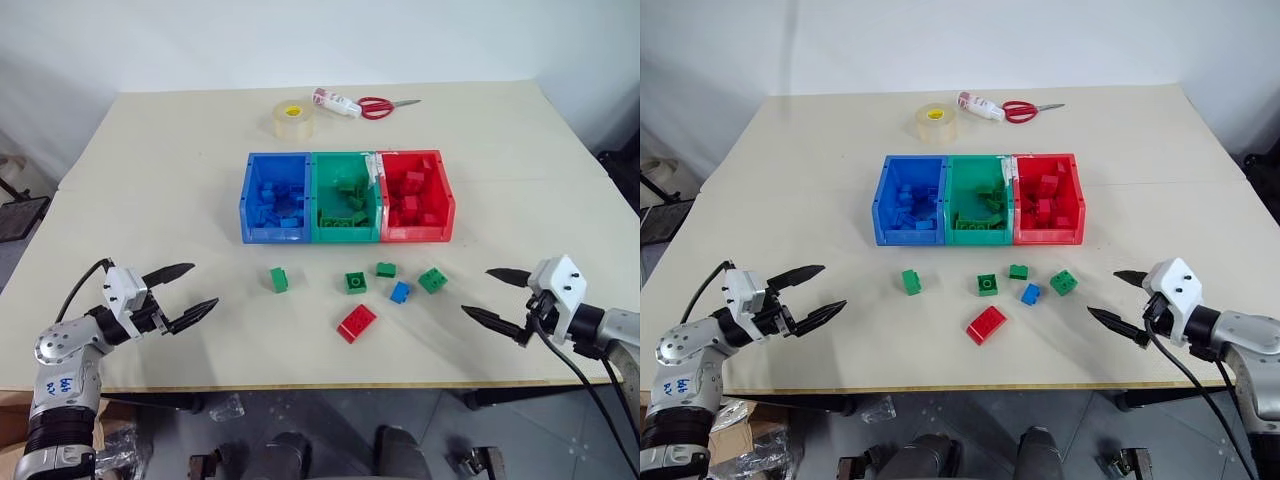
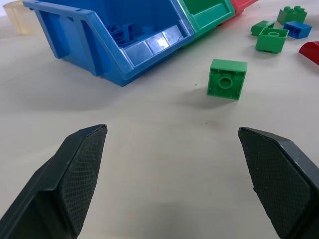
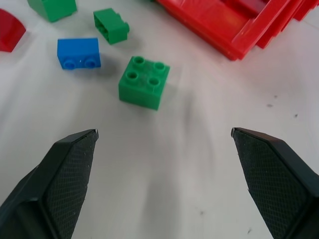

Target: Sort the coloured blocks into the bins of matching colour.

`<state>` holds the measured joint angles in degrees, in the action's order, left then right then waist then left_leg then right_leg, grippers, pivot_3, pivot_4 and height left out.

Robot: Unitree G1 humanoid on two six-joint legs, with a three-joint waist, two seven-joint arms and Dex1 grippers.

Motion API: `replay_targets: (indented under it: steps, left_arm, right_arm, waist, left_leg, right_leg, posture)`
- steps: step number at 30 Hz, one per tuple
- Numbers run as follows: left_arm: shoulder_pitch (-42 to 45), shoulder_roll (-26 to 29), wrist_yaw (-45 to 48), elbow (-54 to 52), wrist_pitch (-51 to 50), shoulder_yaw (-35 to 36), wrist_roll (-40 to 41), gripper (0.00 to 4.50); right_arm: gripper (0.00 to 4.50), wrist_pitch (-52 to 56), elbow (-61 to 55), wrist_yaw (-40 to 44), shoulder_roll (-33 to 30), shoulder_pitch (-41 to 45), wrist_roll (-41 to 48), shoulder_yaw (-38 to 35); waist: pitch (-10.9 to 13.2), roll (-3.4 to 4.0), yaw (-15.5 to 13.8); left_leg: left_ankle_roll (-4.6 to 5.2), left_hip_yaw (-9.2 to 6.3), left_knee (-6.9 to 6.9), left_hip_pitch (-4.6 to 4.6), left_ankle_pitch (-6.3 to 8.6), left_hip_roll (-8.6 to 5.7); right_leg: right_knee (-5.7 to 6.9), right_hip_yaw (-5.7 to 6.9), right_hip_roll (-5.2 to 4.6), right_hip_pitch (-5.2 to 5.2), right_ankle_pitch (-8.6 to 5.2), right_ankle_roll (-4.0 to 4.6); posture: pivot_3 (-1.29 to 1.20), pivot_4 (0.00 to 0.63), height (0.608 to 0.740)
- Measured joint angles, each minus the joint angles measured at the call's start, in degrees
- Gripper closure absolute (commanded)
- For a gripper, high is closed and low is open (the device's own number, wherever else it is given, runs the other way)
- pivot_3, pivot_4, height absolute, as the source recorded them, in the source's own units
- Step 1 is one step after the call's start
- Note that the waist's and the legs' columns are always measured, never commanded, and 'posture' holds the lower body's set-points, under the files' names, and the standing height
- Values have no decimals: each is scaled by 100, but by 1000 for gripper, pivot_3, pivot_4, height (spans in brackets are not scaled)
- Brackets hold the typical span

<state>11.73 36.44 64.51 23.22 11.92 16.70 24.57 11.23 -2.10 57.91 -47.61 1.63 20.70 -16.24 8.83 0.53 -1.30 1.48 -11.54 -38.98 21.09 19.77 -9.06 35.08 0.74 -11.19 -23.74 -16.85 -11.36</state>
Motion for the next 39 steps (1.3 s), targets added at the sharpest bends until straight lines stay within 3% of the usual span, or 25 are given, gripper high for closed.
replay_targets:
  steps: [9, 21, 24, 28, 33, 39]
  left_arm:
    - [285, -33, -361, 19, -487, -14, -17, 16]
    - [376, -37, 82, 14, -824, -110, 49, 16]
    - [374, -53, 157, -13, -823, -153, 73, 16]
    - [352, -234, 162, -141, -830, -222, 93, 16]
    - [229, -408, 21, -555, -873, -317, 97, 16]
    - [-250, -446, -174, -972, -945, -269, 136, 16]
  right_arm:
    - [0, 399, -214, -261, -18, -52, 78, -97]
    - [0, 1278, -1068, -62, -553, -1344, 308, -1230]
    - [0, 1501, -1201, -67, -599, -1044, 346, -1030]
    - [0, 1670, -1153, -86, -584, -53, 324, -181]
    - [0, 1452, -272, -88, -178, 1273, 10, 847]
    - [0, 1047, 787, -15, 340, 1985, -355, 1528]
  waist:
    - [0, 0, -2]
    - [1, -1, 11]
    - [1, -1, 31]
    - [2, -2, 34]
    - [7, -12, 30]
    - [7, -11, 53]
  left_leg:
    - [0, 0, 1, 1, 0, 1]
    - [-1, 21, 2, 0, 4, 14]
    - [-8, 32, 1, -2, 8, 29]
    - [-10, 39, -2, -2, 12, 38]
    - [-19, 40, -4, -2, 20, 61]
    - [-24, 48, 0, -1, 24, 73]
  right_leg:
    - [1, -1, 1, -2, 0, 0]
    - [-10, -3, 5, -3, 2, -3]
    - [-14, -4, 17, -4, 2, -3]
    - [-15, -10, 26, -7, 3, -2]
    - [-22, -14, 53, -7, 9, 6]
    - [-16, -19, 64, -20, 13, 13]
  posture:
    - [0, 150, 740]
    - [0, 150, 740]
    - [0, 150, 740]
    - [0, 150, 740]
    - [0, 150, 740]
    - [0, 150, 740]
